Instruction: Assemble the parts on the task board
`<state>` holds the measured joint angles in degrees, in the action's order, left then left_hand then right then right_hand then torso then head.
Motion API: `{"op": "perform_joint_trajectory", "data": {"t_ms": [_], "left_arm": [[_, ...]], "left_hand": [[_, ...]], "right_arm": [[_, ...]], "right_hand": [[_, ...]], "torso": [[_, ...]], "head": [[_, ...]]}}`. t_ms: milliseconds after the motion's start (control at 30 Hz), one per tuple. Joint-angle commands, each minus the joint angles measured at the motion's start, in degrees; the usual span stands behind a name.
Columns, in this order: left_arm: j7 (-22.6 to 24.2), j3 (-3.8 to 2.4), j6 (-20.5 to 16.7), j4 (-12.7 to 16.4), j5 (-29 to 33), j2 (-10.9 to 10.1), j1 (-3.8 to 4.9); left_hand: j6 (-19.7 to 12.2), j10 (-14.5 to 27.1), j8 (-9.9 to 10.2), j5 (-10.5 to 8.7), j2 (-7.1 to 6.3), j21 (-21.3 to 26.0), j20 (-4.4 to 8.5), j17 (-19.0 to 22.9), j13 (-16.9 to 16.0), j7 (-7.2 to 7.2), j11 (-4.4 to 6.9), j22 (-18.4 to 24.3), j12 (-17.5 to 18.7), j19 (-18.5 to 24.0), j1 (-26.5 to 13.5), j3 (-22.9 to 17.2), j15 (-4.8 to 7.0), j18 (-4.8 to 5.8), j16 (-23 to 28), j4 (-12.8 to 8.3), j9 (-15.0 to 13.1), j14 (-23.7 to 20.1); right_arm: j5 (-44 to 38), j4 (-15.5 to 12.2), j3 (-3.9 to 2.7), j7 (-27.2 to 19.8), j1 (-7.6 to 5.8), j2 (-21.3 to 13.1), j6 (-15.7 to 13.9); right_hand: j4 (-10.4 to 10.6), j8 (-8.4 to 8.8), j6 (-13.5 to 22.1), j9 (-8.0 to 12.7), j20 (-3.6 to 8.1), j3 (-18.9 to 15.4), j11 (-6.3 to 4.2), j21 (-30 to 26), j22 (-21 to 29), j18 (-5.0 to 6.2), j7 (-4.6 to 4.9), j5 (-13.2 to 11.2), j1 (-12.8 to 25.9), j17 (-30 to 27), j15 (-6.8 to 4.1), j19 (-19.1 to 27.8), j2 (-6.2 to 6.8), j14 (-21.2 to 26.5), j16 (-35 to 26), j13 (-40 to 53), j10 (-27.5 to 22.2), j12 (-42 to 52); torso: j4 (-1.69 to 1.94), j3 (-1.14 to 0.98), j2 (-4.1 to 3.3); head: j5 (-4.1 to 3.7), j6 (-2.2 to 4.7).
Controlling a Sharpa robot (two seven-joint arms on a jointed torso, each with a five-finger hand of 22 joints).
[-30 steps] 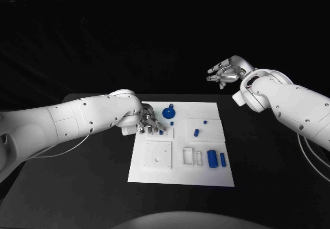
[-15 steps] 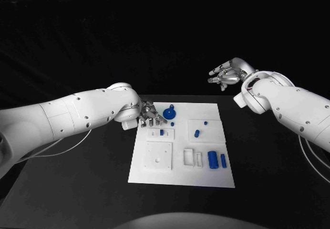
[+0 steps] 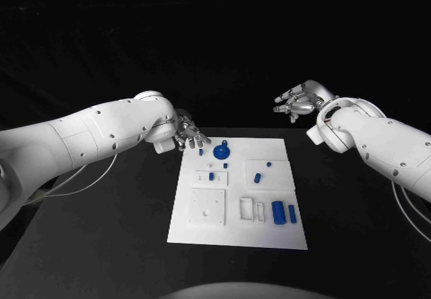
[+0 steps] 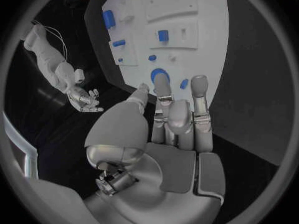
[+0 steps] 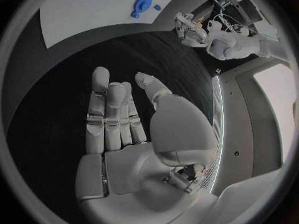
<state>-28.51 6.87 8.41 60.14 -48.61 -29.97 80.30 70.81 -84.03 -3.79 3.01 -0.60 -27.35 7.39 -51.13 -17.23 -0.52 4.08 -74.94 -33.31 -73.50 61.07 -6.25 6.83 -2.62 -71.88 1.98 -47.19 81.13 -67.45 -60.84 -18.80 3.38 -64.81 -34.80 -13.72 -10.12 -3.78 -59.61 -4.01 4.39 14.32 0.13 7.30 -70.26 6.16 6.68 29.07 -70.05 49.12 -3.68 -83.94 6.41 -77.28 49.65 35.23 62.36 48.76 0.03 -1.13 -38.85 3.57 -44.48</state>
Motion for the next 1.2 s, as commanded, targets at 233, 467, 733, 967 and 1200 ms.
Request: {"op": "perform_joint_trajectory", "data": {"t_ms": [233, 467, 733, 967, 1200], "left_arm": [[2.7, -0.07, 0.4, -6.2, 2.2, 2.3, 0.43], [2.9, -0.04, 1.9, -10.6, 1.4, 4.4, 0.37], [2.4, 0.06, 5.8, -15.8, -0.7, 6.7, -0.16], [2.5, 0.12, 8.1, -18.1, -1.1, 7.7, -0.64], [2.8, 0.33, 9.7, -19.0, -1.2, 8.4, -1.19]], "left_hand": [[-7.1, -1.9, 0.2, 0.23, 0.55, 2.2, -0.60, 2.9, 1.0, 3.47, -1.69, -0.4, 2.4, -0.4, 0.9, 1.1, -1.04, 0.21, 0.7, -0.7, 28.2, -1.2], [-6.8, -1.9, 0.1, 0.17, 0.66, 2.5, -0.53, 2.8, 0.9, 3.51, -1.68, -0.8, 2.2, -0.8, 0.5, 1.1, -0.98, 0.20, 0.3, -0.4, 30.2, -1.2], [-8.4, -1.8, 0.1, 0.14, 0.93, 2.7, -0.56, 3.1, 1.0, 3.92, -1.86, -0.9, 2.3, -0.8, 0.3, 1.3, -1.04, 0.16, 0.4, -0.4, 31.0, -1.4], [-8.6, -1.8, 0.0, 0.05, 0.47, 2.7, -0.56, 3.1, 0.9, 3.91, -1.86, -0.9, 2.2, -0.9, -0.6, 1.6, -1.04, 0.14, 0.2, 0.2, 31.2, -1.4], [-8.3, -1.9, 0.0, -0.21, -2.66, 2.8, -0.31, 3.1, 1.0, 3.75, -1.79, -1.0, 2.7, -0.8, -2.1, -0.2, -0.89, 0.41, 0.2, 4.2, 31.4, -1.6]], "right_arm": [[-0.3, -0.1, -0.03, -0.5, 0.02, 0.0, 0.3], [-0.3, -0.7, -0.03, -0.4, 0.01, -0.4, 0.1], [-0.3, -1.6, -0.04, -0.3, -0.04, -0.9, -0.2], [-0.3, -2.2, -0.05, -0.3, -0.16, -1.3, -0.4], [-0.3, -2.6, -0.12, -0.3, -0.20, -1.4, -0.6]], "right_hand": [[-0.2, 0.20, 0.4, 0.1, 0.22, 0.0, 0.05, -0.4, -0.1, 0.04, -0.13, 0.3, 0.4, -0.1, 0.13, -1.7, -0.19, 0.3, 0.0, -0.1, -0.2, -0.1], [-0.1, 0.18, 0.4, 0.0, 0.20, 0.0, 0.04, -0.4, -0.1, 0.05, -0.14, 0.3, 0.4, -0.1, 0.15, -1.7, -0.22, 0.3, 0.0, -0.1, -0.2, -0.1], [0.0, 0.18, 0.4, 0.0, 0.21, -0.1, 0.03, -0.4, -0.1, 0.05, -0.15, 0.4, 0.5, -0.1, 0.14, -1.7, -0.20, 0.3, 0.0, -0.1, -0.1, -0.1], [0.0, 0.19, 0.4, 0.1, 0.19, -0.2, 0.04, -0.4, -0.1, 0.04, -0.15, 0.4, 0.4, -0.1, 0.15, -1.7, -0.12, 0.4, -0.1, -0.2, -0.2, -0.2], [0.1, 0.19, 0.5, 0.0, 0.18, -0.1, 0.04, -0.6, 0.0, 0.04, -0.14, 0.4, 0.4, -0.2, 0.15, -1.6, -0.10, 0.4, -0.2, -0.5, -0.1, -0.5]], "torso": [[-0.09, 0.09, -0.17], [-0.21, 0.21, -0.49], [-0.57, 0.43, -1.14], [-0.71, 0.57, -1.62], [-0.84, 0.61, -1.69]], "head": [[0.54, 1.08], [0.93, 1.71], [1.33, 1.98], [1.61, 2.12], [1.46, 1.90]]}}
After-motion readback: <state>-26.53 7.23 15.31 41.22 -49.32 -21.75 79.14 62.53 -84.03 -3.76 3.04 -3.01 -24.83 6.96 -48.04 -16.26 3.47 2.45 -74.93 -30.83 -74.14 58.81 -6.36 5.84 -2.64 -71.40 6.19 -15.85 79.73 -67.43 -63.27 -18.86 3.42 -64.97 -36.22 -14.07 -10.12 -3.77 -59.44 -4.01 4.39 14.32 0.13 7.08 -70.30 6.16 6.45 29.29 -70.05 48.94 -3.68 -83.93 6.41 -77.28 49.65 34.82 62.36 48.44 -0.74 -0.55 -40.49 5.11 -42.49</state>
